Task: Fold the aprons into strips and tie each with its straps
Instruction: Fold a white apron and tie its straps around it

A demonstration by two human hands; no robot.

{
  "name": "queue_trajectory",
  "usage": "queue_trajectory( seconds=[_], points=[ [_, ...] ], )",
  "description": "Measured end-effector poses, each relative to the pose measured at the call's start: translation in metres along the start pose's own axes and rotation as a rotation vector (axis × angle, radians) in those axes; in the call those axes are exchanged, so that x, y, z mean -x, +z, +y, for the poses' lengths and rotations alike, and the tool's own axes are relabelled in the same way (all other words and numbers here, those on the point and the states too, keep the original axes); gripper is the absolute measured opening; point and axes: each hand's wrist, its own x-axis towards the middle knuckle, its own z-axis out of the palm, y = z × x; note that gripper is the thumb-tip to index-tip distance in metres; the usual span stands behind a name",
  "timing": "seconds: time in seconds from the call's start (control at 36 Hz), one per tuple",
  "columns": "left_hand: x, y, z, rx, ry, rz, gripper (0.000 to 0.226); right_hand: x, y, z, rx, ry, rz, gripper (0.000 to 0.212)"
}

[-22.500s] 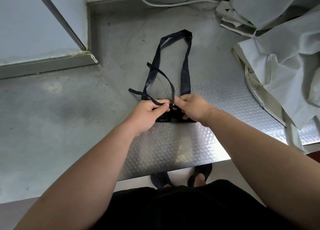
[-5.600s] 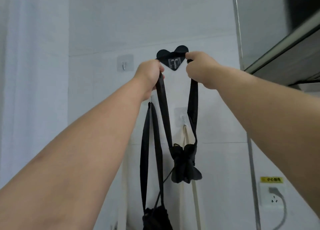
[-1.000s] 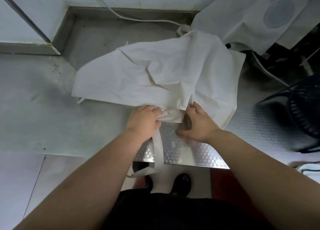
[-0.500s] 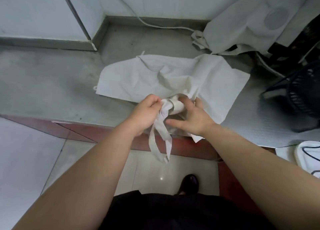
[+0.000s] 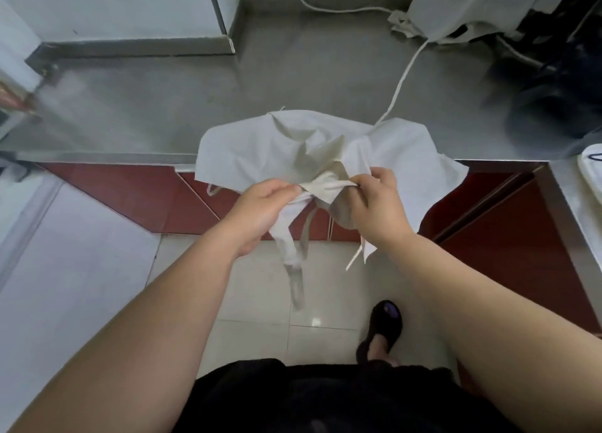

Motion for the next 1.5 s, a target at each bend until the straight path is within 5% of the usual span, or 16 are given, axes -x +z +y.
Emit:
queue_trajectory(
  seconds=[0.17,0.36,0.5,0.61,0.75,0.81,0.89,0.97,1.03,1.17,1.28,1.36,1.5],
  points=[
    [0.027,-0.025,-0.004,0.075,-0.211,-0.291,0.015,0.017,-0.007,-0.027,0.031,-0.039,-0.069,0.032],
    [0.048,-0.029,-0.018,-0.303,-0.527,-0.454,0.005,0.04,-0.004,-0.025,0.477,0.176,-0.586,0.041],
    [0.041,-0.024,-0.028,-0.19,-0.174,-0.13,0.007,0.043,0.002,-0.016,0.433,0.039,-0.211,0.029],
    [0.04,-0.02,-0.022,-0.315,0.051,0.095,0.016,0.045,0.0,-0.029,0.484,-0.03,-0.174,0.03],
    [0.044,-0.014,-0.015,-0.306,0.167,0.175,0.029,0.045,-0.003,-0.04,0.361,-0.002,-0.154,0.02],
    [0.046,-0.014,-0.01,-0.317,0.209,0.175,0.022,0.05,-0.003,-0.048,0.338,0.062,-0.219,0.037],
    [0.05,-0.012,-0.006,-0.481,0.309,0.192,0.014,0.056,0.0,-0.045,0.58,0.116,-0.186,0.06],
    [0.053,-0.012,-0.002,-0.61,0.396,0.275,0.022,0.058,0.001,-0.04,0.788,0.07,0.02,0.035],
    [0.052,-0.015,0.001,-0.622,0.422,0.342,0.022,0.056,-0.001,-0.036,0.789,0.026,0.088,0.016],
    [0.05,-0.031,-0.002,-0.658,0.454,0.472,0.016,0.046,-0.014,-0.036,0.668,0.051,-0.042,0.031],
    [0.05,-0.038,-0.011,-0.69,0.363,0.554,0.019,0.044,-0.029,-0.033,0.677,-0.049,-0.155,0.015],
    [0.045,-0.043,-0.012,-0.723,0.281,0.457,0.016,0.041,-0.038,-0.037,0.678,-0.036,-0.21,0.042],
    [0.04,-0.056,-0.009,-0.87,0.143,0.276,0.022,0.034,-0.055,-0.046,0.74,0.011,-0.227,0.045]
  ],
)
